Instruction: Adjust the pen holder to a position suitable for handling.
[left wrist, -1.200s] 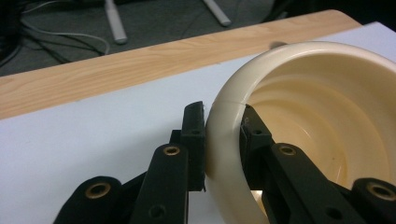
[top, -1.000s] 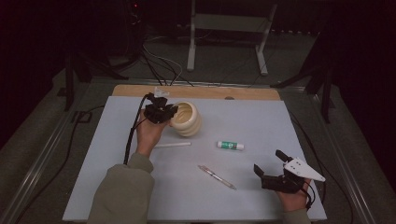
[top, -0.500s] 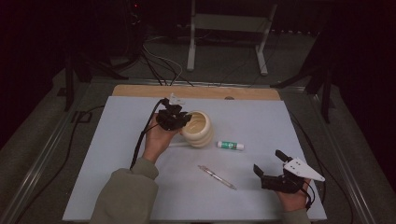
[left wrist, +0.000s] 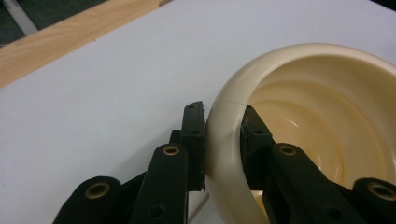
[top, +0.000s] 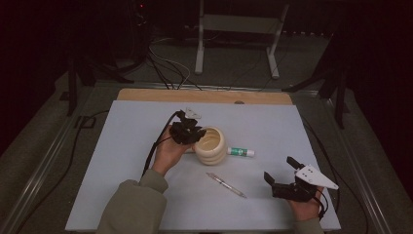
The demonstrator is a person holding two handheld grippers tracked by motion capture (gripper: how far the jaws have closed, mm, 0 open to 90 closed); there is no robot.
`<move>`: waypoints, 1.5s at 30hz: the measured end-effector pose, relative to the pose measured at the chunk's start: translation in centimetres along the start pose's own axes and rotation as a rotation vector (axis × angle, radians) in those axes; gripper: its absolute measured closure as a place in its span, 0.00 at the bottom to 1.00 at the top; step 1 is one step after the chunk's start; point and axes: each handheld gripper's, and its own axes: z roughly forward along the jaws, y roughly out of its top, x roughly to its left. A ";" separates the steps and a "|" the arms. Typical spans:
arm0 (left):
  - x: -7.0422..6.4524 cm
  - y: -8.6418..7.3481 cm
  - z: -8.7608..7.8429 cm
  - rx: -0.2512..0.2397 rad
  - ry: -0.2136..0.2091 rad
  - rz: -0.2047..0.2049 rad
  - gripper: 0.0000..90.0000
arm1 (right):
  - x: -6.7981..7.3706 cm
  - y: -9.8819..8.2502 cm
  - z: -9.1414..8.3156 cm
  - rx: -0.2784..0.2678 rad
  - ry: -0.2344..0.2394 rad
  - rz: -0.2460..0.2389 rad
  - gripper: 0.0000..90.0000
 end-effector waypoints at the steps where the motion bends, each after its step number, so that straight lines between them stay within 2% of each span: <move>1: 0.0 -0.1 0.1 0.006 -0.003 0.001 0.85 | 0.0 0.0 0.0 0.001 0.000 0.001 0.00; 8: -0.5 -0.4 0.8 0.038 -0.018 0.023 0.85 | 0.0 0.0 0.0 -0.002 -0.001 0.002 0.00; 22: -0.8 -0.5 1.8 0.075 -0.016 0.030 0.85 | 0.0 0.0 0.0 -0.002 -0.001 0.000 0.00; 36: -1.1 -0.2 2.1 0.075 -0.032 0.027 0.83 | 0.0 0.0 0.0 -0.002 0.000 0.000 0.00; 40: -1.2 -0.1 2.4 0.082 -0.029 0.026 0.80 | 0.0 0.0 0.0 -0.002 -0.001 -0.001 0.00; 42: -1.0 -0.1 2.4 0.071 -0.044 0.014 0.78 | 0.0 0.0 0.0 -0.002 0.000 -0.001 0.00; 44: -1.0 -0.2 2.4 0.056 -0.051 0.008 0.66 | 0.0 0.0 0.0 -0.002 -0.001 0.000 0.00; 45: -0.9 -0.2 2.2 0.018 -0.076 0.000 0.60 | 0.0 0.0 0.0 -0.003 -0.001 0.000 0.00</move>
